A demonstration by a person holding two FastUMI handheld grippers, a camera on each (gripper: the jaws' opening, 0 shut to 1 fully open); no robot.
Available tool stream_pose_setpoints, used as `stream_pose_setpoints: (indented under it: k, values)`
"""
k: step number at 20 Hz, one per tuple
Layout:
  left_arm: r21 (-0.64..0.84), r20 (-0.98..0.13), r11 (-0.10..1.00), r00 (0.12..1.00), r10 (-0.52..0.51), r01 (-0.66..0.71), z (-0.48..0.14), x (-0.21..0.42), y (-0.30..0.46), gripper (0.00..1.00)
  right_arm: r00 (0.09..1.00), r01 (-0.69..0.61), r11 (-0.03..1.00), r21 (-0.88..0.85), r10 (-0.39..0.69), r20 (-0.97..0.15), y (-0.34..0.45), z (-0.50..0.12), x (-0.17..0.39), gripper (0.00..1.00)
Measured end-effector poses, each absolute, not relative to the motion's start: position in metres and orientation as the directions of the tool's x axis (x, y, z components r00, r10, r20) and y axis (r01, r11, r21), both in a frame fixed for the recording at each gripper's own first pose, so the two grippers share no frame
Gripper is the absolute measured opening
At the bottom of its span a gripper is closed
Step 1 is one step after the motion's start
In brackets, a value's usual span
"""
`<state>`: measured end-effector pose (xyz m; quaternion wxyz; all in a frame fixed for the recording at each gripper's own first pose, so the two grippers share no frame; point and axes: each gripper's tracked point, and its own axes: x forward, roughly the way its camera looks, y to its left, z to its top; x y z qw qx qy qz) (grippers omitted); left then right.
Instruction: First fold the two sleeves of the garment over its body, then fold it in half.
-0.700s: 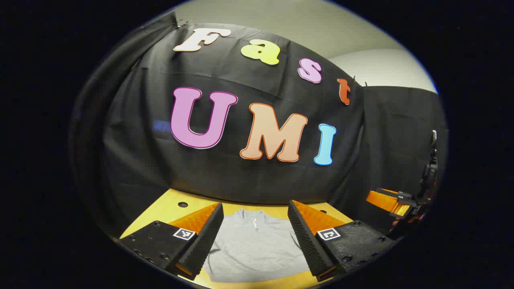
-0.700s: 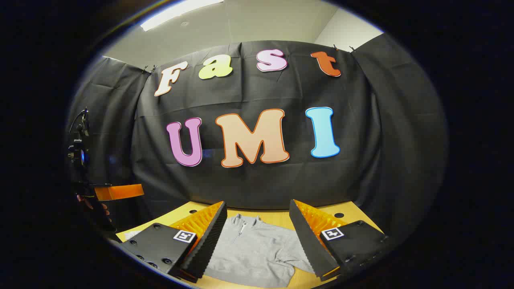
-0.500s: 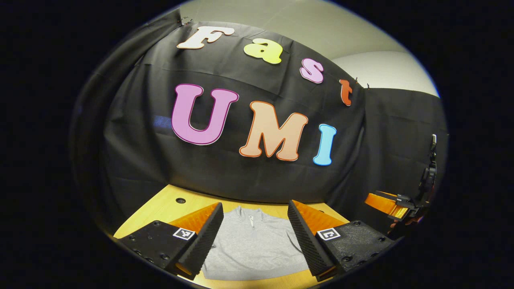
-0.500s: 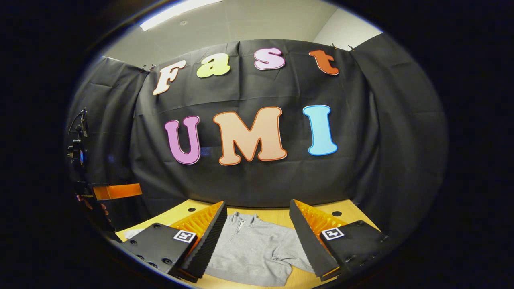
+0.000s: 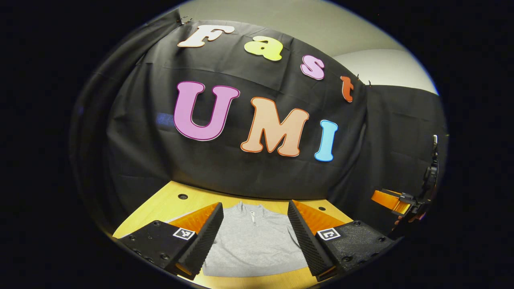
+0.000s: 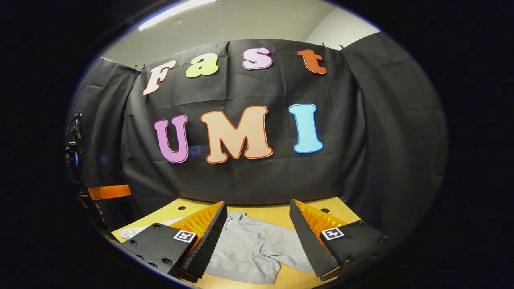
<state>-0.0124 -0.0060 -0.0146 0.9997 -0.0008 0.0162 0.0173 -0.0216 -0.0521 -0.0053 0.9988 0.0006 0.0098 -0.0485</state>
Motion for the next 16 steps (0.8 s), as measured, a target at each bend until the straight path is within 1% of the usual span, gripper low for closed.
stream_pose_setpoints:
  k: [3, 5, 9, 11, 13, 14, 15, 16]
  values:
    - [0.001, -0.041, 0.999, 0.999, 0.034, -0.034, -0.017, -0.015, -0.007, 0.94, 0.987, 0.152, 0.988, -0.026, -0.153, -0.048, -0.088, -0.019, -0.033, 0.97]
    - [0.008, -0.047, 0.999, 0.998, 0.043, -0.043, -0.017, -0.015, -0.004, 0.94, 0.974, 0.204, 0.978, -0.051, -0.208, -0.087, -0.126, -0.035, -0.044, 0.98]
    - [0.02, -0.059, 0.998, 0.996, 0.064, -0.063, -0.019, -0.015, 0.001, 0.94, 0.93, 0.303, 0.952, -0.043, -0.305, -0.206, -0.205, -0.081, -0.072, 0.99]
    - [0.01, -0.07, 0.997, 0.995, 0.075, -0.075, -0.025, -0.015, 0.003, 0.94, 0.897, 0.34, 0.937, -0.08, -0.349, -0.27, -0.242, -0.11, -0.084, 0.98]
    - [-0.001, -0.081, 0.996, 0.993, 0.087, -0.088, -0.028, -0.018, 0.005, 0.94, 0.873, 0.362, 0.927, -0.097, -0.374, -0.314, -0.268, -0.133, -0.095, 0.98]
    - [0.0, -0.085, 0.995, 0.991, 0.099, -0.099, -0.029, -0.019, 0.008, 0.94, 0.857, 0.381, 0.92, -0.092, -0.389, -0.339, -0.282, -0.144, -0.1, 0.94]
    - [0.002, -0.087, 0.994, 0.99, 0.111, -0.111, -0.03, -0.021, 0.01, 0.92, 0.84, 0.398, 0.914, -0.08, -0.398, -0.367, -0.296, -0.156, -0.104, 0.98]
    - [0.003, -0.086, 0.993, 0.989, 0.12, -0.12, -0.029, -0.023, 0.012, 0.92, 0.821, 0.42, 0.905, -0.065, -0.41, -0.397, -0.309, -0.171, -0.107, 0.94]
